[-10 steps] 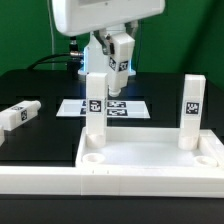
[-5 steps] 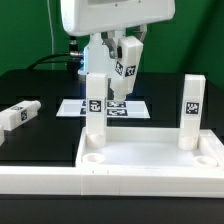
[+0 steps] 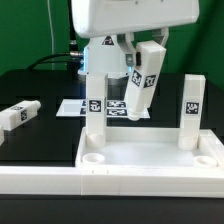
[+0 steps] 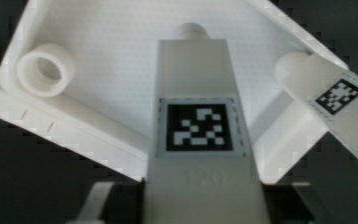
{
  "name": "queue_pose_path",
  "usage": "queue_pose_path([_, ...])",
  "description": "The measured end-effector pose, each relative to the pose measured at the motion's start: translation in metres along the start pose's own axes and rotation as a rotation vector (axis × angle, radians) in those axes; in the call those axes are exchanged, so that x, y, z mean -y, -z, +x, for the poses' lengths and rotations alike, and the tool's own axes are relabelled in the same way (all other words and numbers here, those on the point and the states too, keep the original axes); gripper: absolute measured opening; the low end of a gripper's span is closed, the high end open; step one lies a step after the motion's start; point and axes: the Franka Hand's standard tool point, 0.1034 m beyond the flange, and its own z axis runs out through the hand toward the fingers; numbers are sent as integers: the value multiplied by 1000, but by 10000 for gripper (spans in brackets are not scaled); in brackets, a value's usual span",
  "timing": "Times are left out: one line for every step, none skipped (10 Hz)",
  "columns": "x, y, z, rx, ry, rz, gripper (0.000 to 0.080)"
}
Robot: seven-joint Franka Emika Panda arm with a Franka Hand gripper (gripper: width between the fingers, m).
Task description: Assemble desk
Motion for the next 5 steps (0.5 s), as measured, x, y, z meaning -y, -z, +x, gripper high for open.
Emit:
queue_pose_path([0,-1,-1,0,0,-1,291])
queue_pose_path([-8,0,-1,-38,11,-30,291])
queue_pose_path([-13,0,-4,-66,2,-45,291])
queue_pose_path([-12,-2,0,-96,-18,-21,291])
queue_pose_path([-12,-5,14,-105,-40,-15,291])
